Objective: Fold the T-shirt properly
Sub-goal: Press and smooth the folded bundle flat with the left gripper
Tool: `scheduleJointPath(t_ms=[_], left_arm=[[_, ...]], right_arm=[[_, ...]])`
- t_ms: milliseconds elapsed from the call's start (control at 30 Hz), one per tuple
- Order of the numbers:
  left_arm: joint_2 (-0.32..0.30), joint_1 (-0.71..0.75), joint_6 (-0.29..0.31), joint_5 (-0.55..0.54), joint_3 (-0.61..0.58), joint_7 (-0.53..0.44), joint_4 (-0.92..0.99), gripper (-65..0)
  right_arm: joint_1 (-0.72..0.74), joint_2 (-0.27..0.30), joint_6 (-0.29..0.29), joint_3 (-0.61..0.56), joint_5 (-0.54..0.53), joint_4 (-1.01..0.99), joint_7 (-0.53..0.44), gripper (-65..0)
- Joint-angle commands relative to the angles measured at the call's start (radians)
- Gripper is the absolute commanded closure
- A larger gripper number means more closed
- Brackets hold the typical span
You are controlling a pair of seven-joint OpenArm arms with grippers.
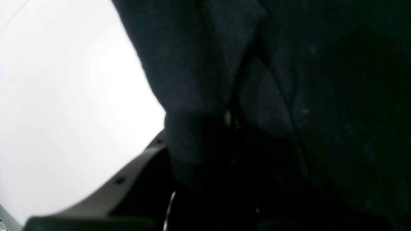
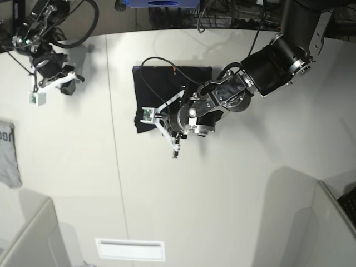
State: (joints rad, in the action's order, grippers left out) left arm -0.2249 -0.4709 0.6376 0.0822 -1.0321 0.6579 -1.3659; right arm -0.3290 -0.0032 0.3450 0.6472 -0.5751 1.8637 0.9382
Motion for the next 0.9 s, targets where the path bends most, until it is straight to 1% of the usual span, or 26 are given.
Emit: scheduleJointPath(t_ms=[0, 67, 100, 267, 333, 367, 400, 433, 500, 600, 667, 733, 800, 867], left_arm=[[-0.005, 0.002, 0.041, -0.017, -0.011, 0.01, 0.0, 0.0], [-0.005, -0.004, 0.041, -0.017, -0.001, 0.01, 0.0, 0.0], [-0.005, -0.005, 0.041, -0.017, 0.0, 0.01, 0.0, -1.5], [-0.005, -0.036, 0.041, -0.026, 0.0, 0.01, -0.056, -37.2], [-0.006, -0.044, 0.041, -0.022, 0.0, 0.01, -0.073, -47.7], [-0.006, -0.056, 0.041, -0.023, 0.0, 0.01, -0.077, -51.7], [-0.006, -0.067, 0.041, -0.026, 0.0, 0.01, -0.076, -54.3], [-0.006, -0.076, 0.041, -0.026, 0.002, 0.01, -0.076, -56.1], [-0.006, -0.094, 0.041, -0.026, 0.036, 0.01, -0.077, -56.3], [-0.008, -0.102, 0.043, -0.026, 0.158, 0.01, -0.122, -56.3], [-0.029, -0.099, 0.06, -0.026, 0.246, 0.01, -0.174, -56.3], [-0.044, -0.084, 0.06, -0.026, 0.329, 0.012, -0.241, -56.3], [-0.057, -0.03, 0.06, -0.028, 0.425, 0.064, -0.318, -56.3], [-0.049, 0.031, 0.06, -0.028, 0.52, 0.136, -0.396, -56.1]], right_arm=[[0.003, 0.009, -0.001, 0.004, -0.015, 0.017, -0.018, 0.0], [0.003, 0.009, -0.001, 0.004, -0.015, 0.017, -0.02, 0.0], [0.003, 0.009, -0.001, 0.004, -0.015, 0.017, -0.02, 0.0], [0.005, 0.009, -0.001, 0.001, -0.015, 0.017, -0.02, 0.0], [0.006, 0.009, -0.001, 0.0, -0.015, 0.017, -0.02, 0.0], [0.008, 0.009, -0.001, -0.002, -0.015, 0.017, -0.018, 0.0], [0.008, 0.009, -0.001, -0.004, -0.015, 0.017, -0.018, 0.0], [0.008, 0.009, -0.001, -0.004, -0.015, 0.017, -0.017, 0.0], [0.008, 0.009, -0.001, -0.004, -0.015, 0.017, -0.017, 0.0], [0.008, 0.009, -0.001, 0.0, -0.015, 0.017, -0.017, 0.0], [0.005, 0.009, -0.001, 0.003, -0.015, 0.018, -0.015, 0.0], [0.0, 0.01, -0.001, 0.003, -0.015, 0.023, -0.015, 0.0], [-0.02, 0.012, -0.001, 0.003, -0.015, 0.024, -0.018, 0.0], [-0.025, 0.012, 0.001, -0.004, -0.015, 0.024, -0.018, 0.0]])
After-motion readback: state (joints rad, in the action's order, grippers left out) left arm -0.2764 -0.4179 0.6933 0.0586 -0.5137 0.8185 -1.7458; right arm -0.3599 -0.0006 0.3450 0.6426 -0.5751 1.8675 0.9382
